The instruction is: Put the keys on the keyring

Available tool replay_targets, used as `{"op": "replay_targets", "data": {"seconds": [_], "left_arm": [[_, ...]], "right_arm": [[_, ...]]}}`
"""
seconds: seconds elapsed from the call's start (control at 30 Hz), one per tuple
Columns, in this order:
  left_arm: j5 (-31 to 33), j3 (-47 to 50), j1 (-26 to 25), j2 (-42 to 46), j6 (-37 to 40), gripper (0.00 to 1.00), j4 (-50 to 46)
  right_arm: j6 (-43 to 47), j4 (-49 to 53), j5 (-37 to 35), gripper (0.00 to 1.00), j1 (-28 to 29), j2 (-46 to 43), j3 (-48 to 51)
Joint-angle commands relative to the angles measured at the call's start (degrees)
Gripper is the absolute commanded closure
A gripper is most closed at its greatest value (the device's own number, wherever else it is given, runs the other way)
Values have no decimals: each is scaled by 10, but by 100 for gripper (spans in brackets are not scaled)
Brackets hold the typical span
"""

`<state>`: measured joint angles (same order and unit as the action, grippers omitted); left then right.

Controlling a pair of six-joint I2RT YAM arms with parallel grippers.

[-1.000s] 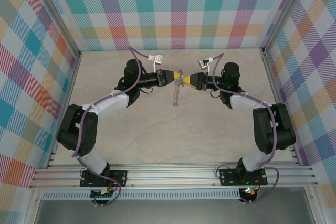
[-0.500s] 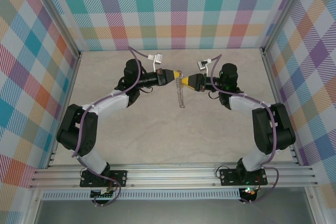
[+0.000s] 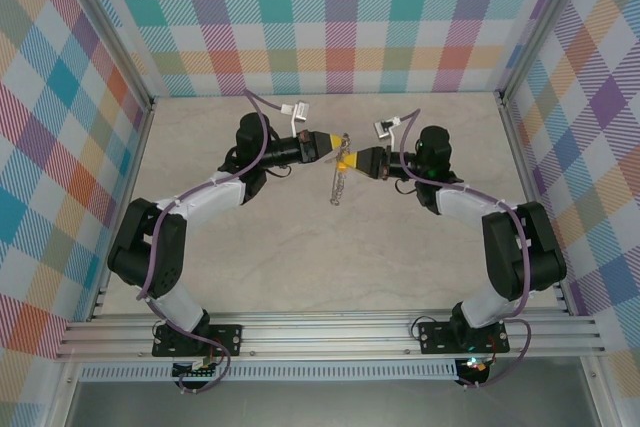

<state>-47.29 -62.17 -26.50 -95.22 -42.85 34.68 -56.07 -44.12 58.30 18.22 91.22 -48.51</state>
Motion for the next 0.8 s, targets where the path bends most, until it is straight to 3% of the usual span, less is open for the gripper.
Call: {"op": "replay_targets", "data": {"seconds": [0.0, 0.4, 0.57, 0.77], "left_arm": [[2, 2, -5, 9, -6, 100, 43], [1, 6, -5, 7, -14, 100, 52], [8, 9, -4, 10, -20, 100, 53], [27, 21, -1, 9, -56, 100, 92]], "right_arm": [[9, -5, -6, 100, 18, -12, -2], [22, 29, -18, 100, 34, 4, -27], [64, 107, -25, 70, 17, -56, -1], [79, 170, -60, 62, -33, -157, 24]]}}
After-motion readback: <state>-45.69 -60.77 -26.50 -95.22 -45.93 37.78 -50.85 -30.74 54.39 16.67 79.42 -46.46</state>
